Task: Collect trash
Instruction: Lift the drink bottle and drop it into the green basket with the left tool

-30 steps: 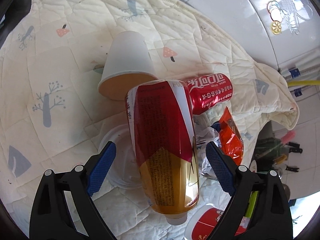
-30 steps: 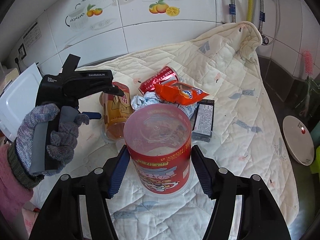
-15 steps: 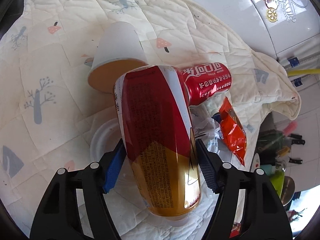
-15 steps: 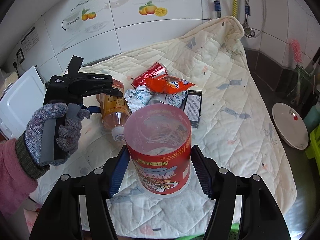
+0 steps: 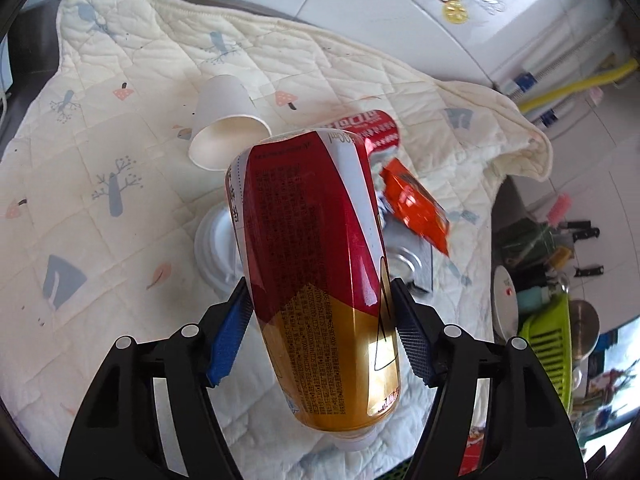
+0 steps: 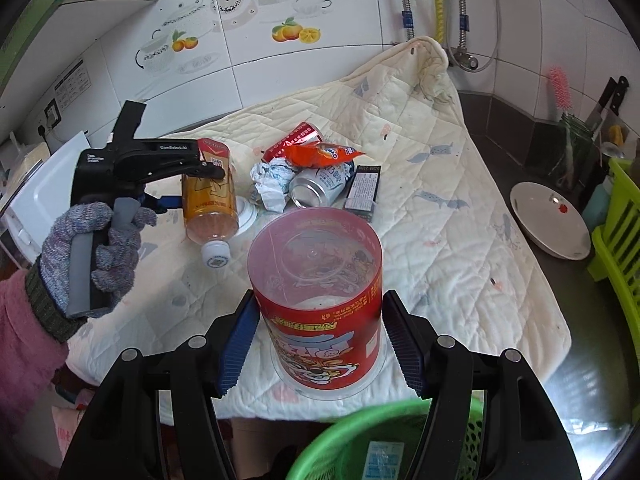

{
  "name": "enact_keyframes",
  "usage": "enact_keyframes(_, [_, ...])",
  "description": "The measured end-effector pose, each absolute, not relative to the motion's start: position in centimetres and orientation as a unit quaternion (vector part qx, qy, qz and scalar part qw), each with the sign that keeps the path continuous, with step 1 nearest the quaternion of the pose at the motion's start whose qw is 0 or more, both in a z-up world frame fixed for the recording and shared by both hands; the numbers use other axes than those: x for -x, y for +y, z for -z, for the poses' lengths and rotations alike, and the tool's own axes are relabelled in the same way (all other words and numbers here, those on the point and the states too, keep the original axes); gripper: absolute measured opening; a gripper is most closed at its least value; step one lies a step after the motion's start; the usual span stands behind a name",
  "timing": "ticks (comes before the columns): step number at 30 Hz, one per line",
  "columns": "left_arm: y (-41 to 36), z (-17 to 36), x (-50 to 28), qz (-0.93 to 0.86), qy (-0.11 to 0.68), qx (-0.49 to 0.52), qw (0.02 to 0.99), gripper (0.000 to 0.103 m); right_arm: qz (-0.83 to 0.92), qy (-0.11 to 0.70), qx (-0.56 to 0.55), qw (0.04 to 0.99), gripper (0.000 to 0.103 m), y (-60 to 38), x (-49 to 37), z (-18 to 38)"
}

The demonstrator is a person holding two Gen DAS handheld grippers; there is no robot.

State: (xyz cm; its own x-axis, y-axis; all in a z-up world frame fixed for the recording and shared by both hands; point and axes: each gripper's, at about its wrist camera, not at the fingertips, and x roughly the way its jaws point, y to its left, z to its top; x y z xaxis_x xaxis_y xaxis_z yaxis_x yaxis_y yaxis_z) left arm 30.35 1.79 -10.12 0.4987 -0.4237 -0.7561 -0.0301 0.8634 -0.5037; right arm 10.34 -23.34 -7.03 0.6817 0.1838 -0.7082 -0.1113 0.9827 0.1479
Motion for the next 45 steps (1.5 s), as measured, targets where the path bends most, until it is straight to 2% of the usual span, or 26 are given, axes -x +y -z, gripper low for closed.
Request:
enact_keyframes(12, [-2.3,7.1,-19.6,0.157,0.459,0.133,0.864,0.067,-0.051,0.416,-0.047,0.907,0.061,-27.6,-2.3,9.2])
enact_keyframes(24, [-7.8,7.4,-11.0,0.217,0.456,0.074,0.860,0.067,-0.008,0.466,-0.063,0.882,0.061,-32.2,1.9,13.6])
enact_keyframes(29, [-9.6,7.9,-9.1,0.239,0.463,0.058,0.852,0.067,0.000,0.477,-0.065,0.876,0.068,-32.9,2.9,14.6])
enact_keyframes(45, [-16.3,10.7,-5.4,0.286,0.486,0.002,0.826,0.067,0.034,0.438,-0.077,0.895,0.075,-35.6,7.0,11.6])
